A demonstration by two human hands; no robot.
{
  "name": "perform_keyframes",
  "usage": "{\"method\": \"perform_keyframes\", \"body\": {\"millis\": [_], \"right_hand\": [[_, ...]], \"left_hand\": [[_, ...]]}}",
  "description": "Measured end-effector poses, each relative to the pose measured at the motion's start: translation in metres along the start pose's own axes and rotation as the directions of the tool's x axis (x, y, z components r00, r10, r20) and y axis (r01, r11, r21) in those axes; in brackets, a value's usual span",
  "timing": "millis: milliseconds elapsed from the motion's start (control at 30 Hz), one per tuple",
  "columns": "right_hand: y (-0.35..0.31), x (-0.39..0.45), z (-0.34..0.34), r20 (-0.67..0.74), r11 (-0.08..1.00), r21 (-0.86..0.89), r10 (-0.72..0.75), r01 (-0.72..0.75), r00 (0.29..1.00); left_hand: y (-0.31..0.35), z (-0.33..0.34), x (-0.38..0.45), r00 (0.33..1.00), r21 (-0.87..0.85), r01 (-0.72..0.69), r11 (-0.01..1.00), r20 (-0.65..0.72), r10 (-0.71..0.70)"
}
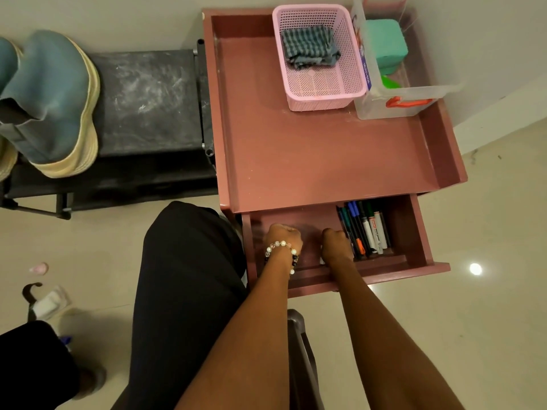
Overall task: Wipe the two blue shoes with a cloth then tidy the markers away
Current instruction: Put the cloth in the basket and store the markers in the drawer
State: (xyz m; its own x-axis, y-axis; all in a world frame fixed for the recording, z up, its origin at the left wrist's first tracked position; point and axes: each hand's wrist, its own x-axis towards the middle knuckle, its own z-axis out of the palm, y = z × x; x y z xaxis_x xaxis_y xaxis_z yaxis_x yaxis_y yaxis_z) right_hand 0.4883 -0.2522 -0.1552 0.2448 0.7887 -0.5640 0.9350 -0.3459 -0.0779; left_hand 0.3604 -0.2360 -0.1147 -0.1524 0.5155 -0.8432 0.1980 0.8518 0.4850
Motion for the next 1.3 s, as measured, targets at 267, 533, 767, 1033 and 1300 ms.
{"method": "perform_keyframes", "body": {"millis": [267, 533, 767, 1033, 1300], "right_hand": [[0.000, -0.034, -0.031, -0.087, 0.807, 0.590, 0.050, 0.011, 0.995], [-0.096, -0.109, -0.126, -0.393, 0.328, 0.878, 0.080, 0.348, 0.916], [-0.270, -0.152, -0.151, -0.414, 0.275, 0.809, -0.359, 0.519, 0.837], [-0.447, -0.178, -0.036, -0.078, 0.549, 0.619, -0.669, 0.561, 0.739], [-0.542, -0.165, 0.148, 0.311, 0.720, 0.395, -0.689, 0.571, 0.655]], "left_hand": [[0.016, -0.014, -0.019, 0.998, 0.004, -0.017, 1.000, 0.059, 0.017], [0.098, -0.109, -0.108, 0.946, -0.516, -0.234, 0.824, 0.074, 0.316], [0.048, -0.313, -0.104, 0.887, -0.539, -0.457, 0.707, -0.328, 0.324], [-0.136, -0.483, -0.068, 0.817, -0.546, -0.341, 0.765, -0.575, -0.046], [-0.299, -0.555, 0.003, 0.739, -0.690, -0.143, 0.710, -0.551, -0.387]]}}
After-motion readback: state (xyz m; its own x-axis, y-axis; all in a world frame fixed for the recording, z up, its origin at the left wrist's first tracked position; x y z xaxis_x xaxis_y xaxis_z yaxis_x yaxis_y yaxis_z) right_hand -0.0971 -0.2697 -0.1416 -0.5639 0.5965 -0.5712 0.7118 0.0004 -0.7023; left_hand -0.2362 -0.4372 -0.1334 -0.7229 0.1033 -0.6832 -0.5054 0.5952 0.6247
